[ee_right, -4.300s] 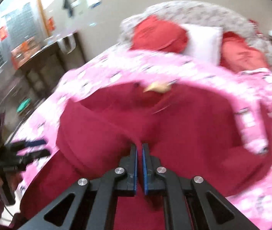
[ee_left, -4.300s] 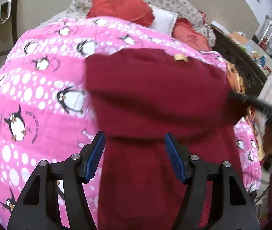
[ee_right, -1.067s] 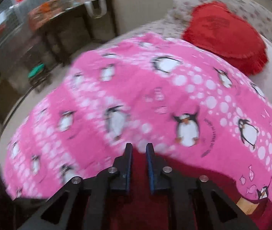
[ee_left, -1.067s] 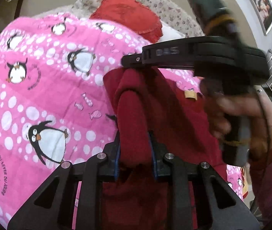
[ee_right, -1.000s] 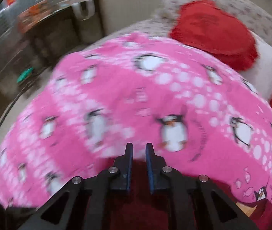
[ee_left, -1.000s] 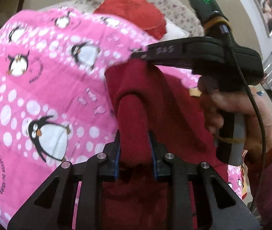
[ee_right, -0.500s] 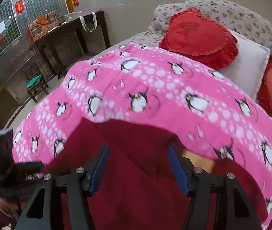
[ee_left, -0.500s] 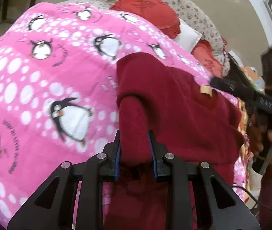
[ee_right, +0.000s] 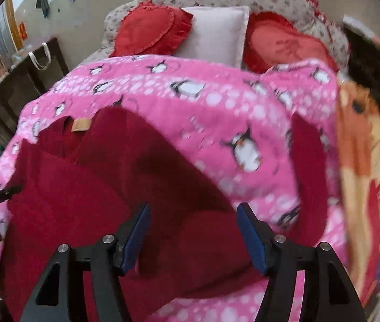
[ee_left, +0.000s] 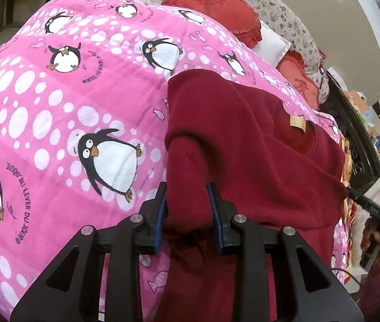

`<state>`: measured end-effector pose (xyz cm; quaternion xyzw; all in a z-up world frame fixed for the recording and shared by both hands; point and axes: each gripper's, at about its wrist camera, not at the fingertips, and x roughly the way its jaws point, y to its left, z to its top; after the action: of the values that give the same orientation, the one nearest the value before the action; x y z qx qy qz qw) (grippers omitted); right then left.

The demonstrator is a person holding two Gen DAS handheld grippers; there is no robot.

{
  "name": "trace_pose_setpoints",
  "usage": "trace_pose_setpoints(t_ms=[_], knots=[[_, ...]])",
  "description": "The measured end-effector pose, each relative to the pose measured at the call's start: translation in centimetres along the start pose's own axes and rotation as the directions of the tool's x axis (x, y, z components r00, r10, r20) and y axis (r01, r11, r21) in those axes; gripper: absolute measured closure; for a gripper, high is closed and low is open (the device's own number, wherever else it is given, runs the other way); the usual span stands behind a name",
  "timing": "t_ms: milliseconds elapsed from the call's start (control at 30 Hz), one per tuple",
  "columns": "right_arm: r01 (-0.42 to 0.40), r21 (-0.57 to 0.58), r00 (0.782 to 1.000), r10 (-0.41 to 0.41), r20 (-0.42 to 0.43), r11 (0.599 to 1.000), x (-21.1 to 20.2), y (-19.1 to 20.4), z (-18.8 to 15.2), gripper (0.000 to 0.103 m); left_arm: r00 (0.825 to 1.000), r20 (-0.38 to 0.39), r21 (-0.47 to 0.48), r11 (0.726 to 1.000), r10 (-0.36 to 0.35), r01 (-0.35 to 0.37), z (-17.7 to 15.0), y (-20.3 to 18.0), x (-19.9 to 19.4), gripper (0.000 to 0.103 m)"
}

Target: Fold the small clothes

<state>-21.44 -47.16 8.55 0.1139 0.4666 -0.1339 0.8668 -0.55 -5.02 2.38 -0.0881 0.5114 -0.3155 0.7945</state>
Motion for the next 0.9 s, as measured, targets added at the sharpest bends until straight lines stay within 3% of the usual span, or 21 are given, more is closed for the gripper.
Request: trace_pose_setpoints(t_ms=[167,300,433,533,600,633,767,833,900], knots=[[-0.081,0.02,0.996,0.08,0.035,0.997,0.8,2.0,-0.8,0.039,0.999,0.004,0.024,0.999,0.038,-0.038,0.0,-0.6,0.2,0.076],[-0.058,0.023,0.994,0.056,0.089,0.998,-0.3,2.9,-1.1,0.039,0.999,-0.002,0.024,0.999,0.04,-0.04,0.2,-0.6,0.1,0.073],[-0.179,0.058,0.975,0.169,0.142,0.982,-2.0,2.8,-1.5,0.039,0.999,-0.002,0.017,0.999,0.043,-0.043,0.3,-0.5,0.4,0.07],[-0.214,0.032,0.972,0.21,0.104,0.976,-0.5,3.9,-1.7,0.039,0.999,0.002,0.016,0.999,0.051,-0.051,0.2,-0.7,0.6,0.067],[-0.124,-0.003,0.991,0.124,0.051,0.992,1.6,4.8,-1.8,0.066,0.998,0.0,0.023,0.998,0.064,-0.064,0.3,-0.9,0.7,0.067],[-0.058,-0.015,0.998,0.059,0.029,0.998,2.4,5.1,-1.7,0.088,0.998,-0.003,0.026,0.997,0.067,-0.067,0.4,-0.9,0.7,0.066],[-0.087,0.049,0.991,0.081,0.105,0.995,0.9,4.0,-1.2,0.093,0.997,0.023,0.061,0.995,0.078,-0.079,0.9,-1.6,-0.4,0.066],[-0.059,0.081,0.99,0.048,0.131,0.995,0.8,3.2,-1.2,0.093,0.995,0.031,0.073,0.993,0.093,-0.095,0.9,-1.7,-0.4,0.064],[-0.012,0.093,0.995,0.003,0.098,0.996,2.4,2.5,-1.5,0.093,0.994,0.016,0.061,0.992,0.11,-0.111,1.0,-1.8,0.0,0.064]])
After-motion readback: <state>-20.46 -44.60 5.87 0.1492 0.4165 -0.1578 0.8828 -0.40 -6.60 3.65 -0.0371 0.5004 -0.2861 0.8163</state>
